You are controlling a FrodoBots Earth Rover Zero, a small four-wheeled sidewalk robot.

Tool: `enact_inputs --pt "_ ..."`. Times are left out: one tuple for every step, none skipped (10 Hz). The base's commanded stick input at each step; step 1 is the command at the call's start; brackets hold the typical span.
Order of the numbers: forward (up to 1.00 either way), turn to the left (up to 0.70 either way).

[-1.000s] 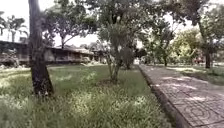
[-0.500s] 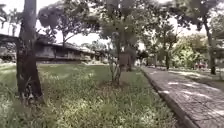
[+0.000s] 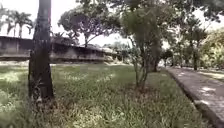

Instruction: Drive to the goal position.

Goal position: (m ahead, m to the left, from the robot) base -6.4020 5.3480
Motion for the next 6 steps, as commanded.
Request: enact_inputs --pt "0.70 0.27" --pt "0.70 0.27" --pt "0.70 0.27" --pt "0.70 0.27" --pt "0.70 0.27" --pt "0.70 0.27"
